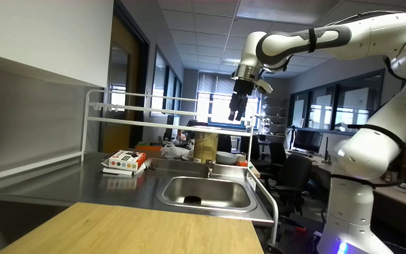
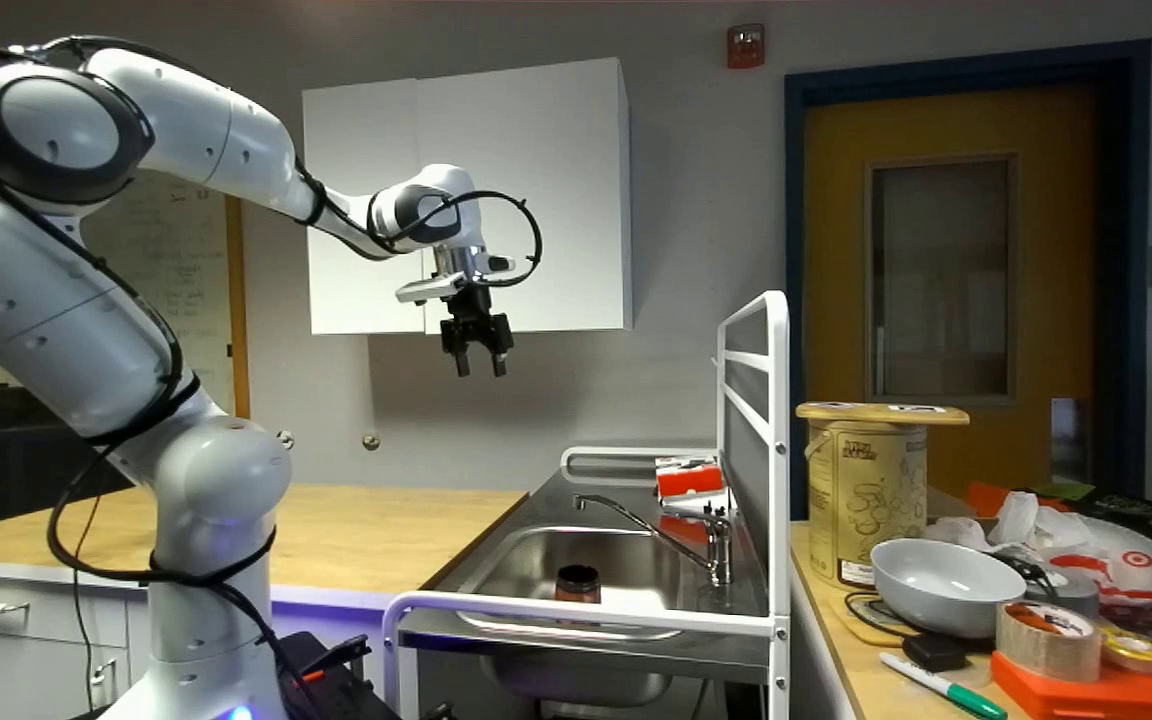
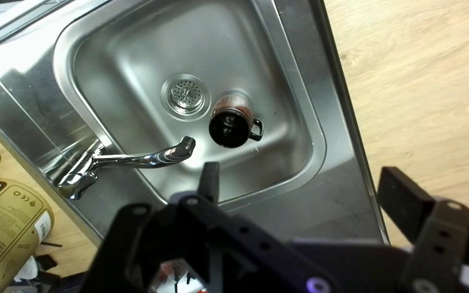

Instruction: Move the tap to the left

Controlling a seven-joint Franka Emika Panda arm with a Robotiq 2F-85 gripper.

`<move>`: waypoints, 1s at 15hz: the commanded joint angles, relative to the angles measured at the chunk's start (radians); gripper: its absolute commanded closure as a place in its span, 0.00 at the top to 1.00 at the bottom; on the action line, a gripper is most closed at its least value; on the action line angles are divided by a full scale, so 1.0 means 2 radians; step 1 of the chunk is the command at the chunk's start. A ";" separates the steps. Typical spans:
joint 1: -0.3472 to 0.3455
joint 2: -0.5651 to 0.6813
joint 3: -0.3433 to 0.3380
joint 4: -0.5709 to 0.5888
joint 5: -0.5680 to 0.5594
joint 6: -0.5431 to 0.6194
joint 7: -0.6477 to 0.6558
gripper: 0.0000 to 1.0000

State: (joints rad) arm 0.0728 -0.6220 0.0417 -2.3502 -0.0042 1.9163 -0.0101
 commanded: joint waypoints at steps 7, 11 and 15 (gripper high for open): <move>-0.023 0.066 -0.005 0.024 0.008 0.017 0.036 1.00; -0.045 0.131 -0.014 0.049 0.022 0.028 0.085 1.00; -0.065 0.197 -0.022 0.081 0.042 0.026 0.150 1.00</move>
State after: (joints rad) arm -0.0356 -0.3326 0.0088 -2.2721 0.0426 1.9845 0.2014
